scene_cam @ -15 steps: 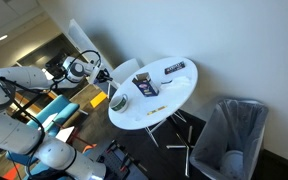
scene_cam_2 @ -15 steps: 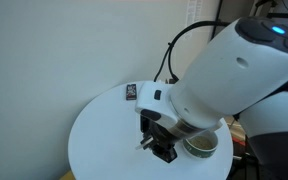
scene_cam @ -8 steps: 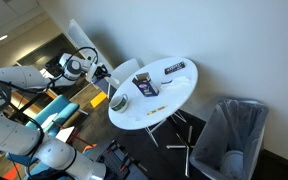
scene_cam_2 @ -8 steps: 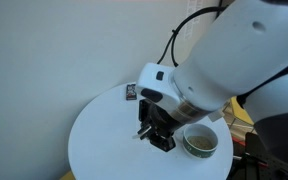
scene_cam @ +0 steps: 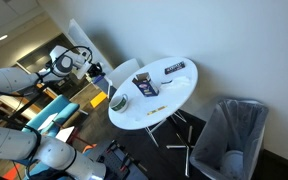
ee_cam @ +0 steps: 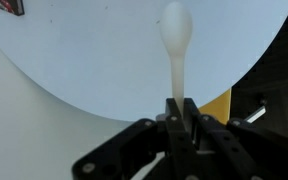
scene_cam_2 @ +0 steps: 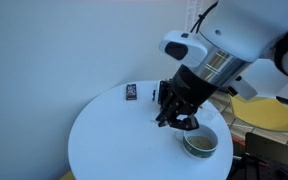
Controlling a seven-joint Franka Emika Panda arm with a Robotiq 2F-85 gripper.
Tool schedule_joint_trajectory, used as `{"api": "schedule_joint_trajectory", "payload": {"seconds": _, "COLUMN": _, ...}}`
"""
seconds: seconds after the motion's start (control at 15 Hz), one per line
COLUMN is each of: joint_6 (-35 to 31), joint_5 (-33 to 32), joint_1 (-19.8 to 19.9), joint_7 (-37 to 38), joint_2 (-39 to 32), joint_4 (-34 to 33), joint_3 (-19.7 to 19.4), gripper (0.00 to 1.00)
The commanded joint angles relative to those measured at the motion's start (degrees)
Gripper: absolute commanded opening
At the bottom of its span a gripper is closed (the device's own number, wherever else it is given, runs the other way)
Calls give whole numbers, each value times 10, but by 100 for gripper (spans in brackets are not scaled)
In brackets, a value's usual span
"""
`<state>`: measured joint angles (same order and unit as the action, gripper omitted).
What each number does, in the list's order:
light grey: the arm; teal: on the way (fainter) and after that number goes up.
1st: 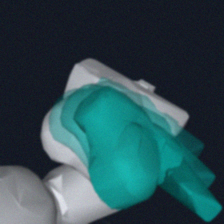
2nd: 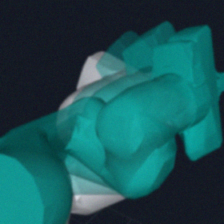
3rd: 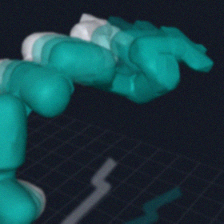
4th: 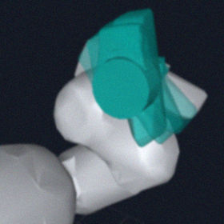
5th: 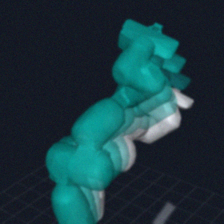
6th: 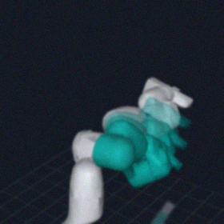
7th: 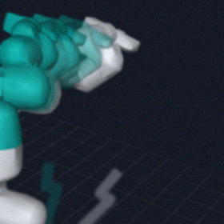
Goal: Pick up the spoon and scoop some of the contents in the bowl
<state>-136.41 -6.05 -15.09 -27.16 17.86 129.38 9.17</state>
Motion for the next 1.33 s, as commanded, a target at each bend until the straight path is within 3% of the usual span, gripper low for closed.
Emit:
{"api": "schedule_joint_trajectory", "payload": {"seconds": 0.0, "joint_6": 26, "joint_5": 18, "joint_1": -7, "joint_7": -15, "joint_2": 40, "joint_4": 35, "joint_3": -17, "gripper": 3}}
{"api": "schedule_joint_trajectory", "payload": {"seconds": 0.33, "joint_6": -38, "joint_5": 41, "joint_1": -20, "joint_7": -54, "joint_2": 74, "joint_4": 116, "joint_3": -49, "gripper": 3}}
{"api": "schedule_joint_trajectory", "payload": {"seconds": 0.67, "joint_6": -148, "joint_5": 139, "joint_1": -65, "joint_7": -153, "joint_2": 95, "joint_4": 208, "joint_3": -115, "gripper": 3}}
{"api": "schedule_joint_trajectory", "payload": {"seconds": 0.87, "joint_6": -161, "joint_5": 175, "joint_1": -80, "joint_7": -183, "joint_2": 110, "joint_4": 236, "joint_3": -137, "gripper": 3}}
{"api": "schedule_joint_trajectory", "payload": {"seconds": 1.27, "joint_6": -182, "joint_5": 172, "joint_1": -88, "joint_7": -201, "joint_2": 133, "joint_4": 258, "joint_3": -147, "gripper": 3}}
